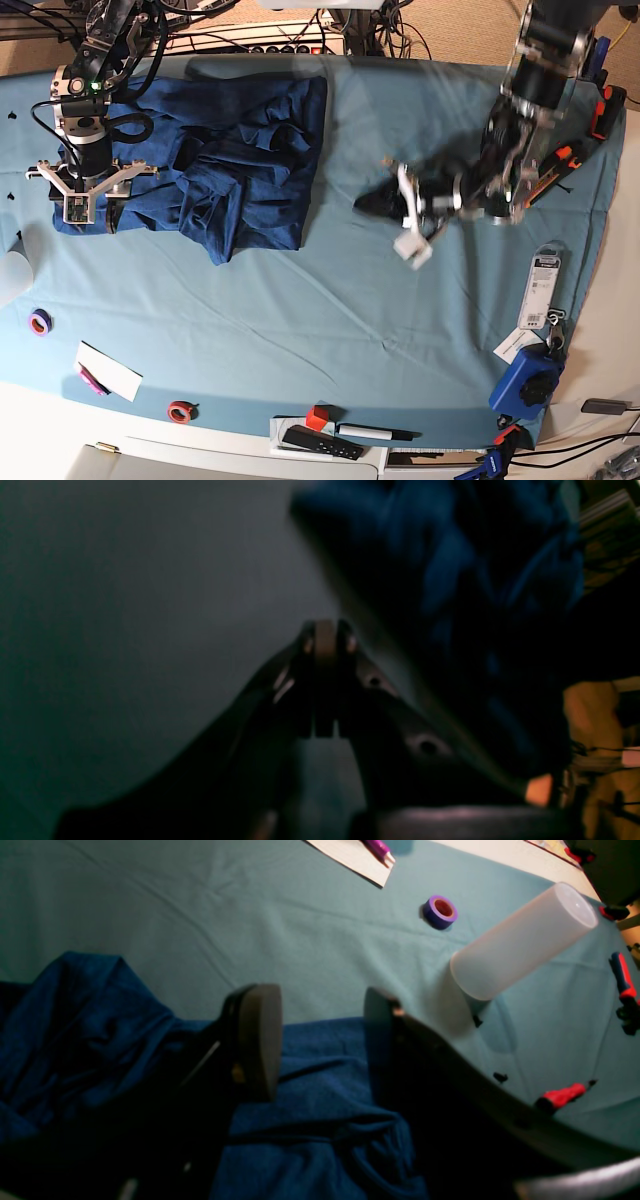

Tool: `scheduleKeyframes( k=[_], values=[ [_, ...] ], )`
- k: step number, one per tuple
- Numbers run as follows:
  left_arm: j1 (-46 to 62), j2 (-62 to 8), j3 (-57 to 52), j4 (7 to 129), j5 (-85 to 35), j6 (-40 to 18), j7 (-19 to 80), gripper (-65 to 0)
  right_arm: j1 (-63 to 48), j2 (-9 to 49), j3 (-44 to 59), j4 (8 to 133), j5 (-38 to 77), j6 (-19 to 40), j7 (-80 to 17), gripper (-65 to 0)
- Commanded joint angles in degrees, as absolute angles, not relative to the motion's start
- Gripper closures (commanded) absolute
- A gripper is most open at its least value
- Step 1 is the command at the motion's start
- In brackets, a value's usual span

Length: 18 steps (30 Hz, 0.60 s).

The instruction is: Layout the t-shirt on the table in an organized manner, then fold the t-shirt properly

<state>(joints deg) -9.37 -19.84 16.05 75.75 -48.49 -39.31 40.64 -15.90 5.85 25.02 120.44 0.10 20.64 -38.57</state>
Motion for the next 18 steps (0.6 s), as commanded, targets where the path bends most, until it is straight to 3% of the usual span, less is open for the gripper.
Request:
scheduleKeyframes(
  k=[1, 7, 11, 18],
  values=[
    [-10.11, -19.53, 15.88, 76.82, -50.17, -40.0, 39.13, 0.0, -15.49, 6.55, 25.19, 121.38, 0.4, 20.34, -36.99, -26.9],
    [-7.4, -15.9, 15.97, 80.9, -51.72, -40.0, 44.62, 0.0, -15.2, 8.4, 25.23, 121.38, -1.63, 20.12, -36.82, -26.9],
    [-6.37, -12.8, 15.99, 87.24, -53.32, -40.0, 48.47, 0.0, -15.22, 11.4, 25.26, 121.38, -7.64, 16.91, -37.71, -26.9],
    [-5.72, -9.21, 15.99, 88.88, -40.56, -40.0, 44.93, 0.0, -15.25, 12.84, 28.1, 121.38, -11.66, 15.16, -39.09, -26.9]
  ],
)
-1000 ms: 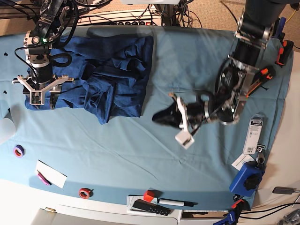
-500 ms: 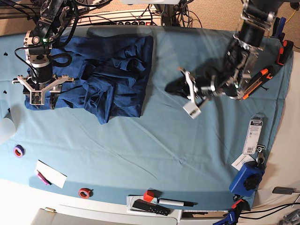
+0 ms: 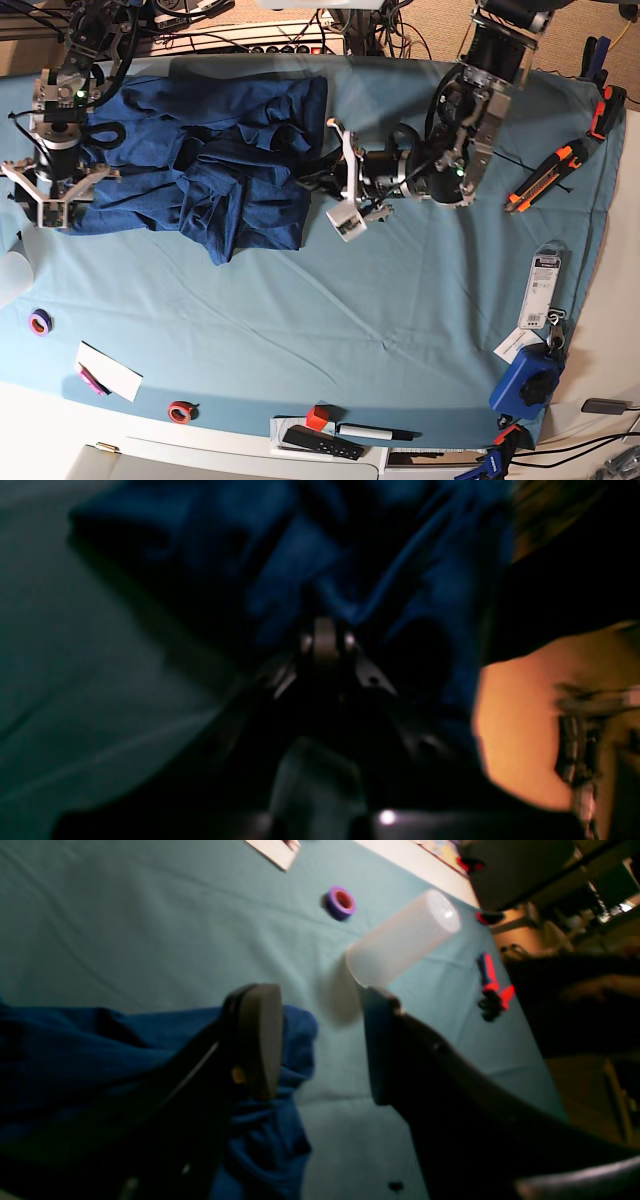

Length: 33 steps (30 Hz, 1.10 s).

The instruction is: Layout the t-shirt on the table in an organized manner, then fold the t-shirt properly

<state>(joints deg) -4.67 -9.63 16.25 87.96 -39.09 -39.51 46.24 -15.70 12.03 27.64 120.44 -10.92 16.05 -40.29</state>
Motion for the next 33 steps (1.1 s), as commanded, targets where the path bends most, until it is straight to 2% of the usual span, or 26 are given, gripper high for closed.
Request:
scheduleKeyframes(
  k=[1, 7, 11, 14, 17, 23, 29, 33],
  values=[
    [-5.48, -9.19, 16.08, 88.88, -39.16, -40.0, 43.79, 0.0, -15.25, 12.88, 29.21, 121.38, -11.66, 15.16, -39.09, -26.9],
    [-5.23, -9.21, 19.44, 88.88, -31.14, -38.39, 38.37, 0.0, -15.25, 12.91, 39.42, 121.38, -11.27, 14.09, -39.0, -26.9],
    [-5.21, -9.21, 24.73, 88.88, -27.9, -38.15, 36.86, 0.0, -15.25, 12.88, 45.74, 121.38, -6.68, 14.11, -39.07, -26.9],
    [-5.23, -9.21, 29.76, 88.88, -22.9, -32.97, 33.8, 0.0, -15.25, 12.88, 48.58, 121.38, -5.17, 14.13, -39.16, -26.9],
    [-5.23, -8.88, 33.89, 88.9, -21.17, -31.7, 32.97, 0.0, -15.27, 12.88, 49.52, 121.38, -4.91, 14.11, -39.31, -26.9],
    [-4.67, -4.97, 39.79, 88.92, -23.33, -32.08, 34.98, 0.0, -15.25, 12.88, 49.5, 120.68, -2.68, 14.15, -39.42, -26.9],
    [-3.77, -0.75, 43.55, 88.9, -28.73, -40.0, 36.18, 0.0, -15.25, 12.91, 49.5, 116.49, -2.55, 14.17, -39.2, -26.9],
    [-4.03, 0.3, 44.05, 89.17, -31.33, -40.0, 35.88, 0.0, -15.22, 13.26, 49.5, 112.51, -2.33, 14.24, -38.59, -26.9]
  ],
)
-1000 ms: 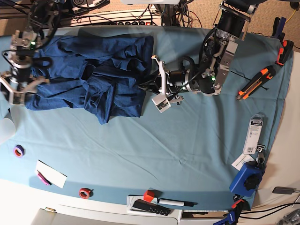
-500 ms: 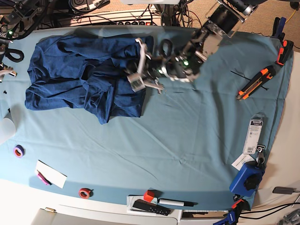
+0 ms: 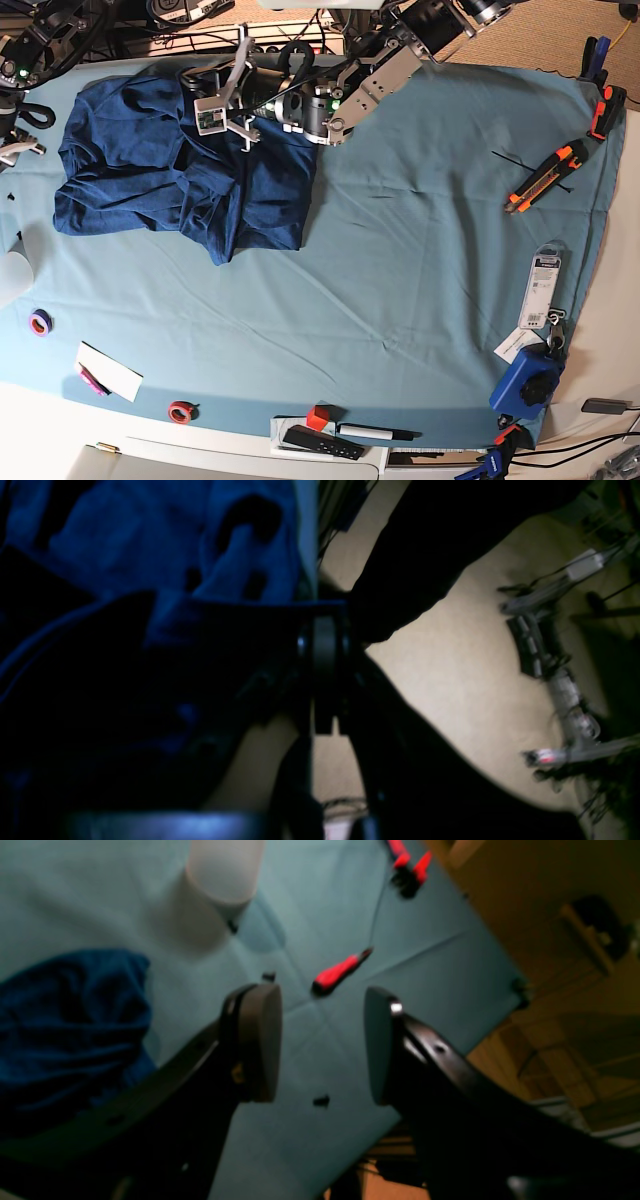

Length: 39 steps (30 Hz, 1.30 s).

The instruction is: Layout the t-shirt on the table in an organized manner, then fold the t-shirt properly

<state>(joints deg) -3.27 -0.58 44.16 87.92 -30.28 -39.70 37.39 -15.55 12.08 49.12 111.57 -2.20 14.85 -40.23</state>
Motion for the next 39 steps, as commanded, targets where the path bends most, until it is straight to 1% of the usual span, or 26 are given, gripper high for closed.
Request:
scheduleKeyframes(
  k=[1, 4, 5, 6, 9, 10, 11, 12, 14, 17, 20, 23, 26, 30, 35, 39],
  values=[
    [-4.43, 0.21, 44.01, 89.34, -32.29, -40.0, 35.94, 0.0, -15.22, 13.37, 49.5, 111.61, -2.35, 14.24, -38.22, -27.0],
    [-6.09, 0.14, 43.97, 90.13, -32.84, -40.0, 36.07, 0.0, -15.22, 14.24, 49.52, 108.92, -2.61, 13.56, -35.75, -27.9],
    [-6.7, 0.14, 43.97, 90.32, -32.84, -40.0, 36.12, 0.0, -15.22, 14.92, 49.52, 108.09, -2.59, 13.69, -35.46, -29.9],
    [-7.22, 0.12, 43.97, 90.5, -32.84, -40.0, 36.16, -2.2, -15.22, 15.62, 49.52, 107.31, -2.59, 13.69, -35.33, -32.1],
    [-8.43, 0.08, 43.97, 90.67, -32.8, -40.0, 36.73, -18.1, -15.22, 17.89, 49.52, 105.01, -2.39, 13.72, -35.42, -36.6],
    [-8.62, 0.14, 43.97, 90.67, -32.8, -40.0, 37.26, -22.3, -15.22, 18.7, 49.52, 104.12, -1.63, 13.69, -35.73, -37.0],
    [-8.75, 0.14, 43.97, 90.67, -32.8, -40.0, 37.56, -25.2, -15.2, 19.68, 49.52, 103.09, 0.56, 13.67, -37.04, -37.0],
    [-8.75, 0.14, 43.97, 90.67, -32.8, -40.0, 37.63, -26.4, -15.2, 20.8, 49.52, 101.89, 4.25, 13.76, -38.96, -37.0],
    [-8.73, 0.14, 43.97, 90.67, -32.32, -40.0, 37.63, -26.5, -15.2, 22.94, 49.91, 99.81, 16.49, 16.12, -43.88, -37.0],
    [-8.73, 0.14, 43.97, 90.67, -30.94, -40.0, 37.63, -26.4, -13.96, 23.14, 52.62, 97.8, 34.24, 26.22, -50.57, -37.0],
    [-8.73, 0.12, 43.97, 90.67, -29.74, -40.0, 37.65, -26.5, -11.35, 23.03, 55.88, 94.59, 47.31, 31.64, -58.96, -37.0],
    [-8.73, 0.12, 43.97, 90.67, -29.58, -40.0, 37.65, -26.4, -8.93, 23.07, 59.53, 88.47, 56.01, 34.96, -64.73, -37.0],
    [-8.71, 0.14, 43.97, 90.67, -29.58, -40.0, 37.65, -26.5, -7.03, 24.16, 62.54, 80.38, 60.27, 37.47, -68.03, -37.0],
    [-8.73, 0.12, 43.97, 90.67, -29.58, -40.0, 37.63, -26.4, -6.31, 27.62, 62.78, 69.63, 63.81, 40.0, -68.64, -37.0],
    [-8.71, 0.14, 43.97, 90.67, -29.61, -40.0, 37.6, -26.4, -3.57, 30.41, 62.52, 59.72, 64.69, 40.0, -68.71, -37.0],
    [-8.71, 0.16, 43.97, 90.67, -29.61, -40.0, 37.56, -26.4, -0.71, 30.48, 62.15, 54.68, 63.75, 40.0, -69.25, -37.0]
  ],
)
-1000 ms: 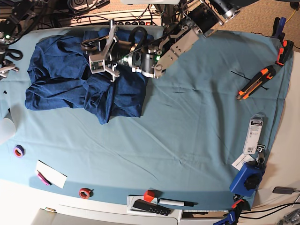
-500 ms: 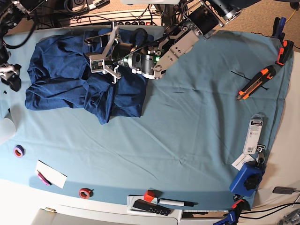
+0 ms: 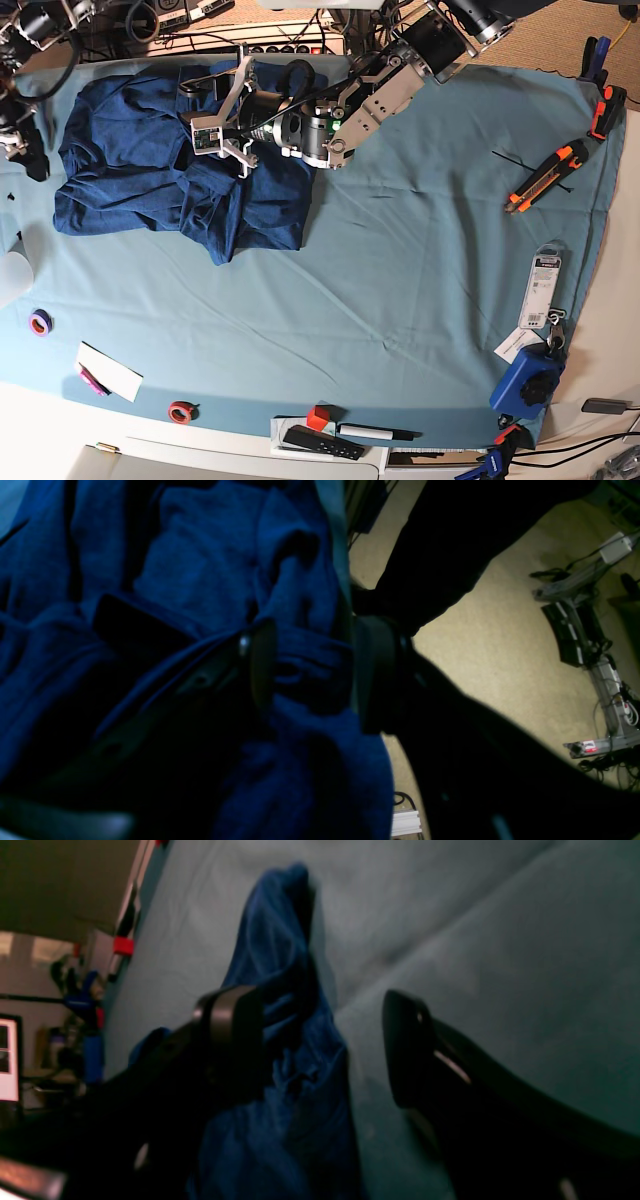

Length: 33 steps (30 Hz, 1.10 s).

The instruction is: Layout the t-shirt on the table in an organized manner, then fold the t-shirt properly

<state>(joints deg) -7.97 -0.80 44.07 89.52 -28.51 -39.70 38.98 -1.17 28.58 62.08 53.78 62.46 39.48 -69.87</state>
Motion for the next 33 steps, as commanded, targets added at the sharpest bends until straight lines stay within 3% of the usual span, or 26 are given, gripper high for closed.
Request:
scheduleKeyframes(
  k=[1, 13, 28, 30, 33],
  values=[
    [-8.71, 0.14, 43.97, 90.67, -29.61, -40.0, 37.45, -26.5, -0.21, 30.44, 61.56, 54.22, 62.74, 40.0, -69.21, -37.0],
    [-8.71, 0.14, 43.97, 90.67, -29.58, -40.0, 37.47, -26.5, 0.16, 30.26, 46.48, 54.17, 54.78, 36.56, -63.22, -37.0],
    [-8.75, 0.19, 43.38, 90.67, -29.58, -40.0, 37.28, -26.4, 0.12, 24.14, 46.13, 54.17, 54.83, 37.34, -64.75, -36.5],
    [-8.71, 0.16, 41.6, 91.0, -29.61, -40.0, 36.34, -26.4, 0.14, 24.47, 46.13, 54.22, 55.07, 37.76, -64.9, -30.3],
    [-8.71, 0.1, 36.75, 93.1, -29.67, -40.0, 36.67, -26.4, 0.16, 25.23, 46.22, 54.33, 59.88, 40.0, -67.09, -12.6]
  ],
)
